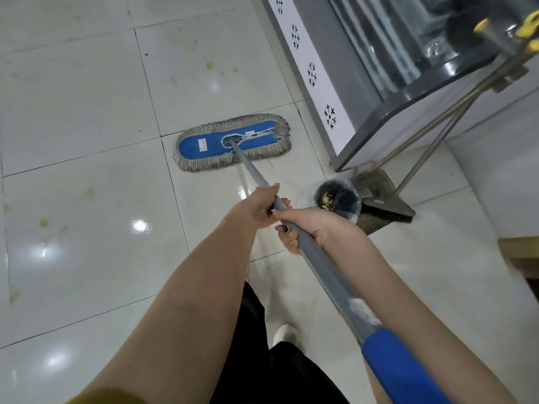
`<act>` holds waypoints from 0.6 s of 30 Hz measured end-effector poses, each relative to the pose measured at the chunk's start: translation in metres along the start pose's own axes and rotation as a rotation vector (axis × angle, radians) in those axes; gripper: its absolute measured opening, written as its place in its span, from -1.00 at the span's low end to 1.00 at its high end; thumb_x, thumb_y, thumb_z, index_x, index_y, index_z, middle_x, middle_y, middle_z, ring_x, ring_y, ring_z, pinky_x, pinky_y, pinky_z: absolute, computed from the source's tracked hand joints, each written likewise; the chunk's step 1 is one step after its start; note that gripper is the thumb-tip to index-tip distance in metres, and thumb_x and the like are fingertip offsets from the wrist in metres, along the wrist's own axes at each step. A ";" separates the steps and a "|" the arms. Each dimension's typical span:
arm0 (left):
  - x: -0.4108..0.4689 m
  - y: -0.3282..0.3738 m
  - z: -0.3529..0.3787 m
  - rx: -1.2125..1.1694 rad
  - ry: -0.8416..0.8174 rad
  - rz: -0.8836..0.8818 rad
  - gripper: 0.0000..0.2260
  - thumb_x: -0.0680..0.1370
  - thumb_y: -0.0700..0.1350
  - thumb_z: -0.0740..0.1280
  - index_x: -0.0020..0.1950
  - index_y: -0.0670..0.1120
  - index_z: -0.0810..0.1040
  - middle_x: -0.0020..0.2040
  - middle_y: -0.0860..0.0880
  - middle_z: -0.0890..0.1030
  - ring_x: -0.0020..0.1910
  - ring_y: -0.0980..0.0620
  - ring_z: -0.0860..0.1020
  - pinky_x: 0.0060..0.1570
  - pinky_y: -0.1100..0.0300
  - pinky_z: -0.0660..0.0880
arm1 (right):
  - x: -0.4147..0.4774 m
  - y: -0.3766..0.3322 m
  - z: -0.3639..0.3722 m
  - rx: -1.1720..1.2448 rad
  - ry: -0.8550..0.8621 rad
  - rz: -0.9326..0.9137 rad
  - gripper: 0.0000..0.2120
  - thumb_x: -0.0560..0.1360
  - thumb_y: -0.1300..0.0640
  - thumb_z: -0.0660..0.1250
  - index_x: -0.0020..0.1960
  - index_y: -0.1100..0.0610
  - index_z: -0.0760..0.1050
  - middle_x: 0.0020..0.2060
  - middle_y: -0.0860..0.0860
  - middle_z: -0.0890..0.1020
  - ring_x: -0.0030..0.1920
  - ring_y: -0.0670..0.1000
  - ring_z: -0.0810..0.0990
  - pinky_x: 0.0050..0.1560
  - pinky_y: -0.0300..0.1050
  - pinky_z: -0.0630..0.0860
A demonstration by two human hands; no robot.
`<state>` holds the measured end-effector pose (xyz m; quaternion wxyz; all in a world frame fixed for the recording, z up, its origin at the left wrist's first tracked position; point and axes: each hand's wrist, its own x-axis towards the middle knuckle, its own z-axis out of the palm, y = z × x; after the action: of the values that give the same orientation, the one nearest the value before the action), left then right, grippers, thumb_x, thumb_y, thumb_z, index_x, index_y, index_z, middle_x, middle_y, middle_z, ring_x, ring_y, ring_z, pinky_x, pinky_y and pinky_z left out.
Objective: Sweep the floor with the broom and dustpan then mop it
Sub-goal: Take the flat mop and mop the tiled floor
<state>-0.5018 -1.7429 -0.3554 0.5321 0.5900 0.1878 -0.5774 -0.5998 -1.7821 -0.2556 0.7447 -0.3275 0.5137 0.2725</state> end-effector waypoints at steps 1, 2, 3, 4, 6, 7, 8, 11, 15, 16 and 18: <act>0.006 0.012 -0.004 -0.006 0.000 0.006 -0.80 0.62 -0.03 0.19 -0.10 -0.10 0.27 -0.34 -0.10 0.46 -0.62 0.06 0.49 -0.38 0.16 0.51 | 0.005 -0.012 0.006 -0.003 0.006 -0.009 -0.68 0.61 0.08 0.20 -0.29 0.15 0.28 -0.72 -0.02 0.35 -0.77 -0.16 0.29 -0.73 -0.43 0.24; 0.011 0.025 -0.008 -0.009 -0.002 0.010 -0.80 0.62 -0.03 0.20 -0.11 -0.10 0.26 -0.34 -0.10 0.46 -0.61 0.05 0.49 -0.39 0.15 0.51 | 0.010 -0.025 0.011 -0.005 0.012 -0.014 -0.68 0.61 0.09 0.20 -0.29 0.15 0.28 -0.72 -0.02 0.35 -0.77 -0.16 0.29 -0.72 -0.43 0.24; 0.017 0.040 -0.012 -0.009 -0.006 0.010 -0.80 0.62 -0.03 0.20 -0.11 -0.10 0.26 -0.34 -0.10 0.46 -0.57 0.04 0.49 -0.38 0.15 0.52 | 0.014 -0.039 0.017 -0.010 0.016 -0.015 -0.68 0.61 0.09 0.20 -0.29 0.15 0.27 -0.72 -0.02 0.35 -0.77 -0.16 0.29 -0.72 -0.43 0.24; 0.023 0.054 -0.016 -0.009 -0.009 0.008 -0.80 0.62 -0.03 0.20 -0.11 -0.09 0.26 -0.33 -0.11 0.46 -0.53 0.04 0.49 -0.39 0.15 0.52 | 0.019 -0.054 0.022 -0.019 0.018 -0.014 -0.68 0.61 0.10 0.20 -0.30 0.15 0.27 -0.71 -0.01 0.35 -0.77 -0.16 0.29 -0.72 -0.43 0.24; 0.033 0.085 -0.022 -0.021 -0.011 0.004 -0.81 0.62 -0.04 0.21 -0.08 -0.09 0.26 -0.31 -0.11 0.45 -0.45 0.03 0.48 -0.45 0.20 0.51 | 0.028 -0.086 0.031 -0.037 0.017 -0.005 -0.66 0.61 0.10 0.19 -0.32 0.15 0.27 -0.71 -0.01 0.36 -0.77 -0.16 0.28 -0.72 -0.43 0.25; 0.038 0.100 -0.024 -0.029 -0.009 0.007 -0.83 0.62 -0.05 0.21 -0.06 -0.09 0.26 -0.30 -0.11 0.45 -0.44 0.03 0.47 -0.49 0.23 0.51 | 0.032 -0.101 0.036 -0.042 0.017 -0.003 -0.66 0.61 0.11 0.19 -0.33 0.15 0.27 -0.71 -0.01 0.36 -0.77 -0.16 0.28 -0.72 -0.43 0.25; 0.043 0.115 -0.027 -0.035 -0.008 0.010 -0.84 0.62 -0.06 0.21 -0.03 -0.10 0.26 -0.30 -0.11 0.44 -0.43 0.03 0.46 -0.50 0.24 0.50 | 0.036 -0.117 0.041 -0.042 0.019 -0.001 -0.66 0.61 0.11 0.18 -0.33 0.15 0.26 -0.70 -0.01 0.36 -0.77 -0.17 0.28 -0.72 -0.43 0.25; 0.059 0.163 -0.035 -0.005 -0.008 0.009 -0.85 0.63 -0.07 0.18 0.02 -0.12 0.25 -0.29 -0.11 0.44 -0.40 0.04 0.46 -0.45 0.18 0.50 | 0.050 -0.162 0.060 -0.027 0.037 -0.006 -0.66 0.61 0.11 0.18 -0.33 0.15 0.26 -0.69 -0.02 0.37 -0.77 -0.17 0.28 -0.72 -0.43 0.25; 0.076 0.223 -0.042 0.008 0.014 -0.008 -0.80 0.64 -0.06 0.17 -0.12 -0.14 0.29 -0.31 -0.10 0.45 -0.41 0.04 0.45 -0.38 0.17 0.51 | 0.065 -0.219 0.081 -0.018 0.055 0.007 -0.66 0.60 0.10 0.21 -0.32 0.16 0.27 -0.69 0.00 0.38 -0.78 -0.16 0.28 -0.73 -0.43 0.24; 0.080 0.236 -0.043 -0.001 0.020 -0.011 -0.79 0.64 -0.05 0.17 -0.14 -0.13 0.29 -0.32 -0.09 0.45 -0.41 0.04 0.45 -0.37 0.17 0.49 | 0.069 -0.233 0.085 -0.020 0.057 0.002 -0.65 0.61 0.10 0.20 -0.32 0.16 0.26 -0.70 0.00 0.37 -0.78 -0.16 0.28 -0.73 -0.44 0.23; 0.087 0.260 -0.043 -0.025 0.031 -0.011 -0.77 0.64 -0.03 0.15 -0.14 -0.12 0.28 -0.32 -0.09 0.45 -0.41 0.04 0.45 -0.36 0.17 0.48 | 0.074 -0.259 0.092 -0.024 0.055 -0.003 -0.63 0.62 0.10 0.19 -0.34 0.16 0.26 -0.71 0.00 0.35 -0.79 -0.15 0.27 -0.74 -0.44 0.22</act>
<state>-0.2407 -1.8349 -0.3349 0.5334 0.5909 0.2067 -0.5689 -0.3299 -1.8710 -0.2479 0.7268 -0.3444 0.5301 0.2685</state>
